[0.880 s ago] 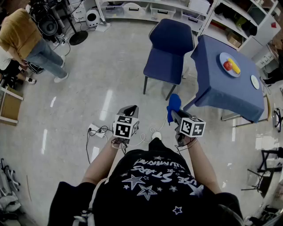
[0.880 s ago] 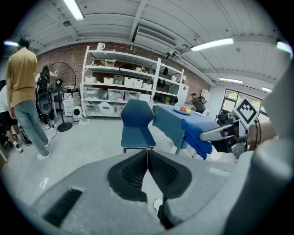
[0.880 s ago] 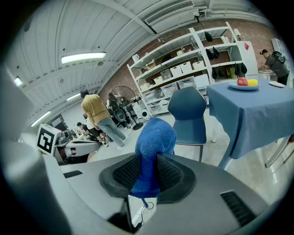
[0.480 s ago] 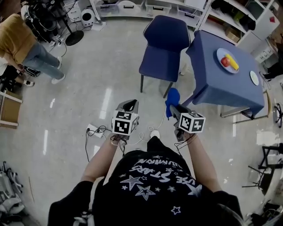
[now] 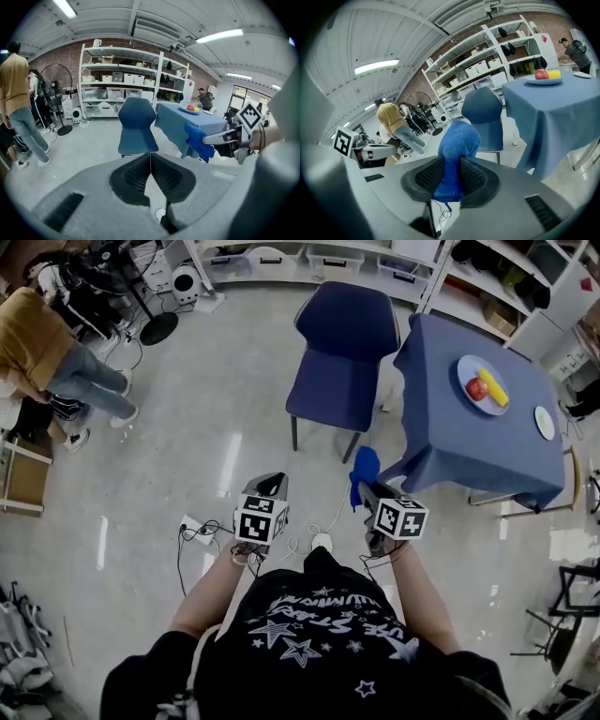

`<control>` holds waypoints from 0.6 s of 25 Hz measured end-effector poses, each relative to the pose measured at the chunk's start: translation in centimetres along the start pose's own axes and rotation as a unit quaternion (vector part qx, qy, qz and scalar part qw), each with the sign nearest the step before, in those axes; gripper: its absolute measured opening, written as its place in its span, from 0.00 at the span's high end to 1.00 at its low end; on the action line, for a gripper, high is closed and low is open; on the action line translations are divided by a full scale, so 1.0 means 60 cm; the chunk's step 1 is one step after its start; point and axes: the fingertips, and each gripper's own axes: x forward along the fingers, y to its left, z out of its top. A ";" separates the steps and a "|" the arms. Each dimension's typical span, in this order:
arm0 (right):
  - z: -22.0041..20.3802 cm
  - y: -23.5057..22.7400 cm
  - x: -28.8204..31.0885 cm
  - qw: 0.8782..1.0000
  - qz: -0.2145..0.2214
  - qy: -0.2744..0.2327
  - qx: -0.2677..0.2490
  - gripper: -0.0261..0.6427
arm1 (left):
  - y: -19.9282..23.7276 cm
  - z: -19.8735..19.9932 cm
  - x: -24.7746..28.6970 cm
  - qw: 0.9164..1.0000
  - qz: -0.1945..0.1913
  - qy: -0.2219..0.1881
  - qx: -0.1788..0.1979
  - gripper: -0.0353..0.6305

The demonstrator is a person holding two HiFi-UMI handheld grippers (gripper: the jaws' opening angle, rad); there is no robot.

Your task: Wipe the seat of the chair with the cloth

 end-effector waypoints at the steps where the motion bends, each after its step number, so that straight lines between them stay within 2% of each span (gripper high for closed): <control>1: 0.003 -0.017 0.003 1.000 -0.001 0.003 -0.001 0.82 | -0.004 0.005 0.009 1.000 0.004 -0.002 -0.003 0.92; 6: 0.046 -0.065 0.017 1.000 0.020 0.006 -0.004 0.81 | -0.032 0.051 0.042 1.000 0.023 -0.021 -0.002 0.91; 11: 0.080 -0.047 0.038 0.999 0.045 0.009 -0.015 0.81 | -0.026 0.079 0.041 0.999 0.038 -0.026 -0.006 0.91; 15: 0.080 -0.050 0.055 0.998 0.053 0.018 -0.007 0.81 | -0.020 0.084 0.053 0.999 0.044 -0.012 -0.002 0.91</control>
